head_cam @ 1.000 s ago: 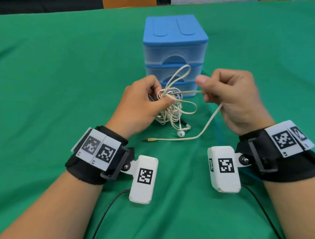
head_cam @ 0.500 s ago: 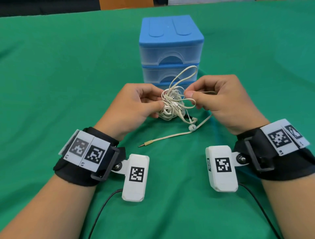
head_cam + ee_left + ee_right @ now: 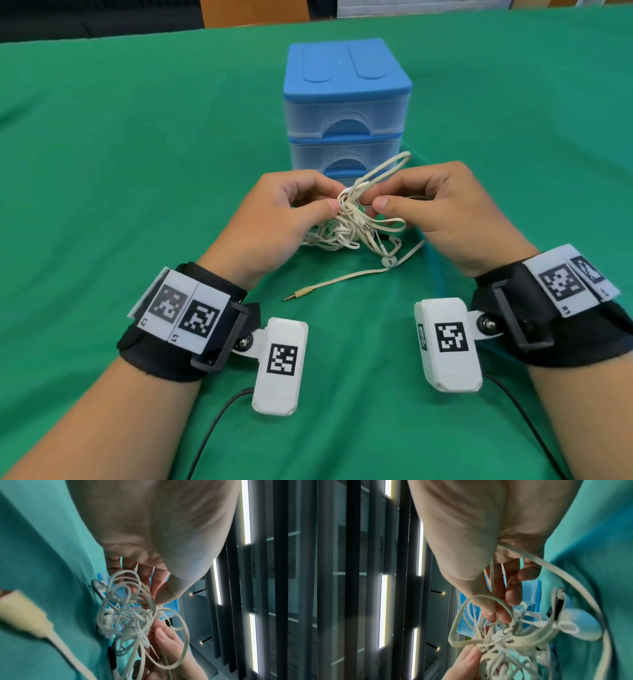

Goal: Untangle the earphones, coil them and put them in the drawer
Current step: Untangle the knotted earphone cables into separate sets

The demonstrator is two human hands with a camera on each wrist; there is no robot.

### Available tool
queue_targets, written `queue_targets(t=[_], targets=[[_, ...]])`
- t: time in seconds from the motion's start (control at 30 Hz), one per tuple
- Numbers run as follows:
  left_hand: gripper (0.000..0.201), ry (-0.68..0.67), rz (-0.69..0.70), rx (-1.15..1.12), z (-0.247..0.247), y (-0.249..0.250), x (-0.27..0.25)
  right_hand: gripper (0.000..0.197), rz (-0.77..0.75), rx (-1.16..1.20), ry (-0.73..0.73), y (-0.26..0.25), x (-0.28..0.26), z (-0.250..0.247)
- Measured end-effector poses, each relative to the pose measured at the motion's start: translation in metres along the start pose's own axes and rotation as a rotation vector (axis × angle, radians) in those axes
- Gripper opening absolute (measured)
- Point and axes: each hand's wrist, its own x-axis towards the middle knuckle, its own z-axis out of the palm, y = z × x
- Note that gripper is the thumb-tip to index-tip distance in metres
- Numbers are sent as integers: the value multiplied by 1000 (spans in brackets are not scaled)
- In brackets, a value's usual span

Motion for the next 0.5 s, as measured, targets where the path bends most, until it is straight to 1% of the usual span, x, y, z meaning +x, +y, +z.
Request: queue_targets(t=[0.07,0.2,0.27,0.33,0.4,0.47,0.5], targets=[[7,-5,-1,16,0,-1,0,16,-10,11,16,-3,-1,1],[5,-7,24,54,-1,0,-1,18,-92,60,247,-9,2,-3],[5,-19,35,71,0,1,-2,22,-97,103,272,-12,1,-5],[7,-40,41,73,1,1,-2,23,-154,56,196,-14,-1,-3],[7,-51,46,60,1,1,-3,19,-198,-43,70,-14,-3,3],[8,-30,63,33,1,2,-3,17,-167,-93,-26,-11,-3,5],[7,-4,72,5,2,2,-2,16,-151,-100,-50,-9,-3,5]])
